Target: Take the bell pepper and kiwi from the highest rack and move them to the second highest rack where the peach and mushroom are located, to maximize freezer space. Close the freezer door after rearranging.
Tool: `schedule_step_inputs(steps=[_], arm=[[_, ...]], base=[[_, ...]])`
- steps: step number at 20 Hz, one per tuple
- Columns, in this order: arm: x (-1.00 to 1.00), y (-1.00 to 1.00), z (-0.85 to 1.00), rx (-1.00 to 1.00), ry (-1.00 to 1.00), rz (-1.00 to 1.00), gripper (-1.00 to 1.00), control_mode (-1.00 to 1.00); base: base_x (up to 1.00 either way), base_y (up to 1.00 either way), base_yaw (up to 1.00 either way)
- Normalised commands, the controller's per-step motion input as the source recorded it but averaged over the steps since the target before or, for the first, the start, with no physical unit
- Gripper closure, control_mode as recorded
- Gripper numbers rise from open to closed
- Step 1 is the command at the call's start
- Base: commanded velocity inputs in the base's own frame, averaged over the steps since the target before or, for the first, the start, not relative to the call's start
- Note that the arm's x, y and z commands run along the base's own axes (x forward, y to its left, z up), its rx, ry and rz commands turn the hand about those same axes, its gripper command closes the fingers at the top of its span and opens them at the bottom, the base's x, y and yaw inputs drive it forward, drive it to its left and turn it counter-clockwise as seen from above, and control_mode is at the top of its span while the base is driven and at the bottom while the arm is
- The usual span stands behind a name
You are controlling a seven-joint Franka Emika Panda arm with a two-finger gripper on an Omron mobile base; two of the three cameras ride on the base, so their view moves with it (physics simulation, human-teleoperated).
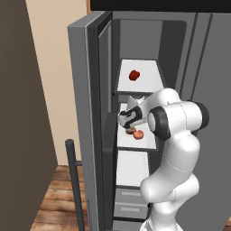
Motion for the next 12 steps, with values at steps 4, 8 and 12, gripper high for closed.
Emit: schedule_step_inputs(steps=[4, 8, 12], arm=[[0.0, 0.0, 0.0, 0.0, -0.17, 0.0, -1.0, -1.0], [0.0, 0.02, -0.11, -0.01, 0.02, 0.0, -1.0, -1.0], [0.0, 0.02, -0.21, -0.02, 0.15, 0.0, -1.0, -1.0]], base=[[0.0, 0.0, 0.0], [0.0, 0.0, 0.0], [0.0, 0.0, 0.0]])
